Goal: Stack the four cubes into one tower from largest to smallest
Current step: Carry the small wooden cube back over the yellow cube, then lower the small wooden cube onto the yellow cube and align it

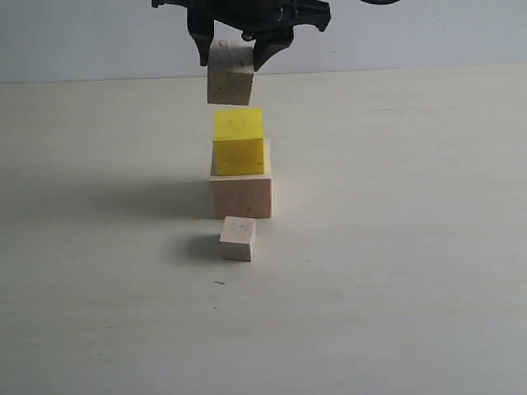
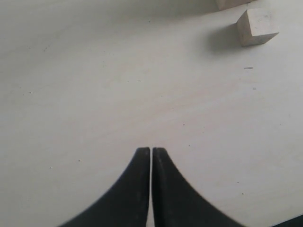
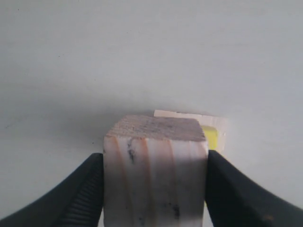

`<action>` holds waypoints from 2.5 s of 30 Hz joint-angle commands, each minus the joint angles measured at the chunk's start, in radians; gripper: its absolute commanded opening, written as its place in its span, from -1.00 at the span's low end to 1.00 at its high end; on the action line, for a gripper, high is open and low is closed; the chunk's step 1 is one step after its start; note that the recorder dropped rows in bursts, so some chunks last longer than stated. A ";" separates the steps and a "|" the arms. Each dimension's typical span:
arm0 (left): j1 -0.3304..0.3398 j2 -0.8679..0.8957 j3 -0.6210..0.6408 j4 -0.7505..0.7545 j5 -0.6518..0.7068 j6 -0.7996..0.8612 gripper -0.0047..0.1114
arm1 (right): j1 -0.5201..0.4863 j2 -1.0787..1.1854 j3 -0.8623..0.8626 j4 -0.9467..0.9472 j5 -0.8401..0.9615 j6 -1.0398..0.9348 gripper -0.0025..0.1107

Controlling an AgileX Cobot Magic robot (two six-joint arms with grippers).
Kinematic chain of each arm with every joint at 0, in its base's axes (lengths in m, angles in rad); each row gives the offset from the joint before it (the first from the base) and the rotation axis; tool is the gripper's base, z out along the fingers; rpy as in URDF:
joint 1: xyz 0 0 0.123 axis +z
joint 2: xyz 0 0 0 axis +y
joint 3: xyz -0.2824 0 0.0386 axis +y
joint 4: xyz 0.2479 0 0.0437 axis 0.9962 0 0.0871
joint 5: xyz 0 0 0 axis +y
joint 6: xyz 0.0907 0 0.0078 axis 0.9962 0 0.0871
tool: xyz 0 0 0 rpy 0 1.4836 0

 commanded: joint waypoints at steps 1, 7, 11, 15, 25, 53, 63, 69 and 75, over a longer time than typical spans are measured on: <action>0.001 -0.004 0.002 -0.005 -0.001 0.009 -0.85 | -0.005 -0.006 -0.010 -0.017 -0.004 -0.055 -0.96; 0.001 -0.004 0.002 -0.005 0.006 0.009 -0.85 | -0.005 -0.081 -0.010 -0.022 -0.004 -0.095 -0.96; 0.001 -0.004 0.002 -0.005 0.006 0.009 -0.85 | -0.005 -0.156 -0.010 -0.086 -0.004 -0.090 -0.96; 0.001 -0.004 0.002 -0.005 0.006 0.009 -0.85 | -0.005 -0.171 -0.010 -0.100 -0.004 -0.090 -0.96; 0.001 -0.004 0.002 -0.005 0.001 0.009 -0.85 | -0.014 -0.059 0.016 -0.047 -0.004 -0.090 -0.96; 0.001 -0.004 0.002 -0.005 0.013 0.009 -0.85 | -0.014 -0.126 0.150 -0.016 -0.004 -0.090 -0.96; 0.001 -0.004 0.002 -0.005 0.008 0.009 -0.85 | -0.014 -0.066 0.150 0.024 -0.004 -0.088 -0.96; 0.001 -0.004 0.002 -0.005 0.008 0.009 -0.85 | -0.014 -0.061 0.150 0.053 -0.024 -0.086 -0.96; 0.001 -0.004 0.002 -0.005 0.006 0.009 -0.85 | -0.014 -0.060 0.150 0.049 -0.046 -0.068 -0.96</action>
